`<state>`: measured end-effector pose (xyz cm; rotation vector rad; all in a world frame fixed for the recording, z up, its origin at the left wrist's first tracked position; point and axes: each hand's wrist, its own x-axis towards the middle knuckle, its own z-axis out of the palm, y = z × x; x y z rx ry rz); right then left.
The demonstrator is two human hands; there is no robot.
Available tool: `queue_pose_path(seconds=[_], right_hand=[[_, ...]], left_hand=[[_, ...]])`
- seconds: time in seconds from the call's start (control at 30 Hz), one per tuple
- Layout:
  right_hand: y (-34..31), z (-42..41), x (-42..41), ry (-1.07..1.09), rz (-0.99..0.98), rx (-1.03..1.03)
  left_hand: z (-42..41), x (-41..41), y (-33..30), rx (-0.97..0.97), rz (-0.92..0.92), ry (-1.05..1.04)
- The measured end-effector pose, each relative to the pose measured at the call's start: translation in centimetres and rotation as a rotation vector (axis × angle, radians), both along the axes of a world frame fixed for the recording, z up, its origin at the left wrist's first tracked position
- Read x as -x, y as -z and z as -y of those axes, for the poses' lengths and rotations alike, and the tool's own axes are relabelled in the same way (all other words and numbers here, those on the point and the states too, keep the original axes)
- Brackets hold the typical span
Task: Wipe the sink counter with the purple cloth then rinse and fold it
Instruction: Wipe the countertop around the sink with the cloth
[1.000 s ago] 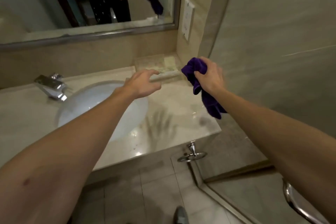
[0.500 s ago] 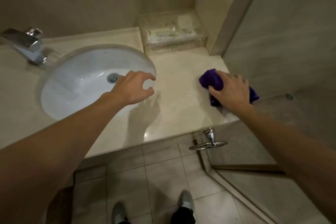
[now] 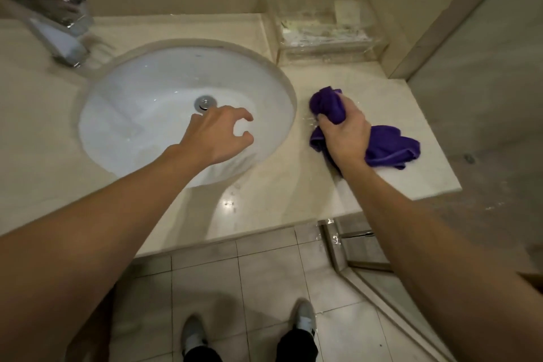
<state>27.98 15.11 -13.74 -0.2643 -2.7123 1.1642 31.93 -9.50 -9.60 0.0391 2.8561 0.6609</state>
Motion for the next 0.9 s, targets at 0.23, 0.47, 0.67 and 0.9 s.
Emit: queue_pose_path(seconds=[0.23,0.47,0.67,0.9], right_hand=[[-0.7,7.0,-1.0,-0.026,-0.023,0.148],[-4.1,2.3,-0.7,0.072,-0.036,0.471],[-4.5,-6.8,1.9,0.196,-0.015,0.296],[-1.4,-9.0,3.1,0.029,-0.017,-0.043]], left_hand=[[1.1,-1.5,-1.0,0.004,0.033,-0.063],[-1.6,-1.6,-2.1,0.016,0.054,-0.082],[-5.2,0.1,-2.2,0.030,0.054,-0.081],[-8.2,1.9,-1.8,0.070,0.084,-0.062]])
